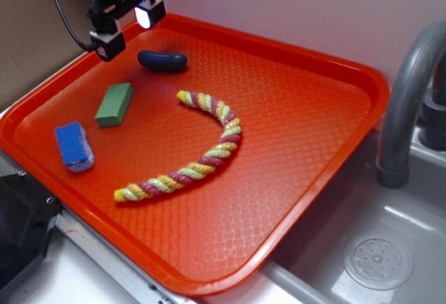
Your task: Grab the plastic pickle.
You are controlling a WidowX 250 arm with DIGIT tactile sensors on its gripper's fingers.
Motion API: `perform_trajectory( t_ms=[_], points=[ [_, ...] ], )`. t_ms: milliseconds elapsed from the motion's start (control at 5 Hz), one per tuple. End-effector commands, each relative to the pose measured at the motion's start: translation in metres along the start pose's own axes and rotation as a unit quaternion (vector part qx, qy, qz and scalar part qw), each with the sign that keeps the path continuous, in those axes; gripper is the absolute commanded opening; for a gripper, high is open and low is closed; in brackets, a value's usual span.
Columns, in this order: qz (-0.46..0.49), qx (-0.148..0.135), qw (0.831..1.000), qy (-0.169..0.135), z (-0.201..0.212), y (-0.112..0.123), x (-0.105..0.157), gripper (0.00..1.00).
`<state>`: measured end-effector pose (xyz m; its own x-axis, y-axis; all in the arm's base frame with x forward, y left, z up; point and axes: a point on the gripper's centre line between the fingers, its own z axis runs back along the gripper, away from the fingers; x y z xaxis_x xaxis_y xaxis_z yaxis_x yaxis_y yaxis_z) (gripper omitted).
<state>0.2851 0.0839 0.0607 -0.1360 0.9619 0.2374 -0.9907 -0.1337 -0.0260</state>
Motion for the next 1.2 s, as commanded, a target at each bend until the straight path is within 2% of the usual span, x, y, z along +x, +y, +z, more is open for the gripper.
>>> perform_trajectory(
  t_ms=[0,400,800,1000],
  points=[
    [-0.028,-0.027,0.999,-0.016,-0.003,0.015,-0.017,1.0],
    [-0.026,-0.01,0.998,-0.055,-0.014,0.014,-0.031,1.0],
    [-0.036,-0.001,0.997,-0.063,-0.023,0.008,-0.032,1.0],
    [-0.049,-0.007,0.996,-0.077,-0.024,0.007,-0.033,0.09]
  ],
)
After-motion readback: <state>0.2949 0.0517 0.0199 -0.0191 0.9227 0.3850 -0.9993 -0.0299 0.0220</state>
